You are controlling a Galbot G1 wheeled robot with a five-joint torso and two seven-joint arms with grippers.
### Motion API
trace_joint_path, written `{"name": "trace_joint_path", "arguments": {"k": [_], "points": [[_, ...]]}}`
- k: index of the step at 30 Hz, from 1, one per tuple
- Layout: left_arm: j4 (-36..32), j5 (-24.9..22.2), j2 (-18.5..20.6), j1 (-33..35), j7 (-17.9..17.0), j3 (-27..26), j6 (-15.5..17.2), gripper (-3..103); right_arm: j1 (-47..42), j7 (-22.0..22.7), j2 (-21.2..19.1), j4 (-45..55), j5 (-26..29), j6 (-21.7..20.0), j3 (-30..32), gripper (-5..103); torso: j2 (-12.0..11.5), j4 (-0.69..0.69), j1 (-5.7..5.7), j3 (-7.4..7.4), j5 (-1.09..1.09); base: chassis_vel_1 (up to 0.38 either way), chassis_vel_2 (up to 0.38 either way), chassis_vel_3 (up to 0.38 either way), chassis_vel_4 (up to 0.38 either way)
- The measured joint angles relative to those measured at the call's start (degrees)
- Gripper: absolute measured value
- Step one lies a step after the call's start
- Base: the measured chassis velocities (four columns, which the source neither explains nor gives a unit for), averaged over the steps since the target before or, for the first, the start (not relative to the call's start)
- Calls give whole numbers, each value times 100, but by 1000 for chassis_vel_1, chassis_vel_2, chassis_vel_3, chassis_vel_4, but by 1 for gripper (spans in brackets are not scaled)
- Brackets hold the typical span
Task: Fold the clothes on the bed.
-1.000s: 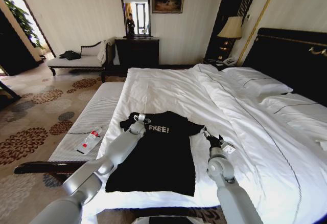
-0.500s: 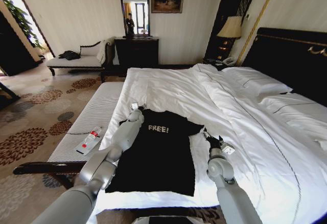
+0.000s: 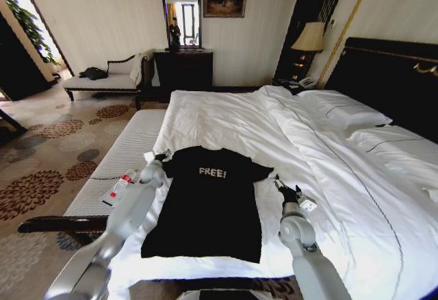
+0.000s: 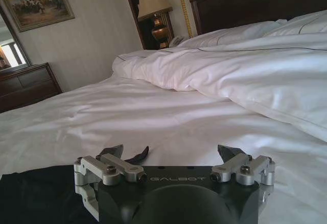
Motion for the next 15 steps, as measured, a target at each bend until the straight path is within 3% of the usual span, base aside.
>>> {"name": "trace_joint_path", "arguments": {"k": [4, 9, 15], "points": [[-660, -702, 12, 1084, 493, -716, -15, 100, 8, 13, 57, -29, -86, 11, -115, 100, 0, 3, 0, 0, 0, 0, 0, 0, 0], [-800, -699, -175, 1499, 612, -860, 50, 100, 17, 33, 102, -14, -161, 11, -239, 100, 0, 0, 0, 0, 1, 0, 0, 0, 0], [-762, -629, -269, 1423, 615, -639, 108, 100, 4, 47, 125, -3, -188, 8, -255, 100, 0, -2, 1, 1, 3, 0, 0, 0, 0]]}}
